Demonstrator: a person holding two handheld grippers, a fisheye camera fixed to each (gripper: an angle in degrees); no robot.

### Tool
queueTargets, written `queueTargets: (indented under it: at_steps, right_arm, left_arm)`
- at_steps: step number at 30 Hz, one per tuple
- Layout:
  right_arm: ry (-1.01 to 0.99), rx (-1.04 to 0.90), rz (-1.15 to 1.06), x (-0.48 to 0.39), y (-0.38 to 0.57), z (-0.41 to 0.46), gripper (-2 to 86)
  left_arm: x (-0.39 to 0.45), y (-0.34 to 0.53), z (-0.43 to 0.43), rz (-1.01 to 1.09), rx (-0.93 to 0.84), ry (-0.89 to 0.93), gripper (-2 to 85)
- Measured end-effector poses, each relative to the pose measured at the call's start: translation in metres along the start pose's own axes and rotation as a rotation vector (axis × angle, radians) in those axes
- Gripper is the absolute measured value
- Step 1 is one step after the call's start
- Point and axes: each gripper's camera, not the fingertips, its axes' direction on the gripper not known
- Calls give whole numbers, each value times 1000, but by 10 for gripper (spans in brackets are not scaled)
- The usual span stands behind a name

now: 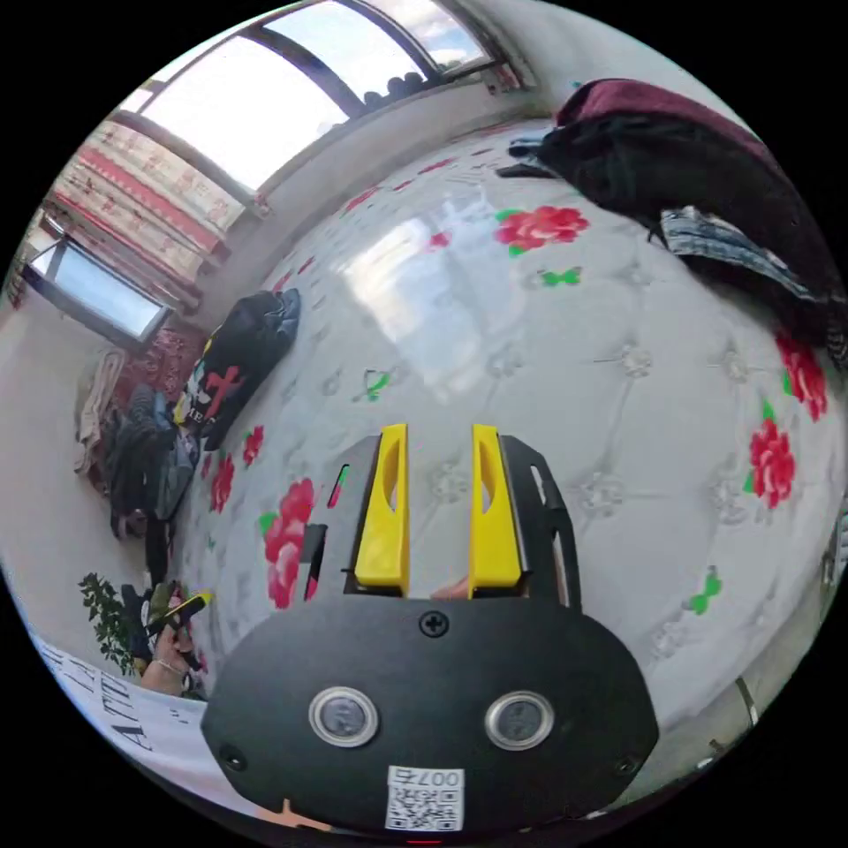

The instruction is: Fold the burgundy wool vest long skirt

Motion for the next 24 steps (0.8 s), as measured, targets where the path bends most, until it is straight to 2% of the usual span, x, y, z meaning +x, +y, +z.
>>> queueTargets:
  at_steps: [2, 5, 11, 16, 20, 24]
  right_arm:
    - [158, 92, 67, 42, -8, -40, 96]
    - [287, 233, 160, 86, -29, -87, 96]
    - [446, 551, 365, 153, -71, -158, 94]
    - [424, 537, 444, 207, -111, -154, 89]
    - [332, 379, 525, 246, -126, -124, 47]
    - [304, 431, 376, 213, -103, -120, 16]
  left_arm:
    - [14, 13, 2, 6, -25, -26, 63]
    - [38, 13, 8, 23, -52, -32, 62]
    - [92, -15, 26, 36, -72, 32, 49]
    - [119, -23, 42, -25, -84, 89, 44]
    - [132, -18, 54, -26, -140, 46, 34]
    - [129, -12, 50, -60, -133, 54, 21]
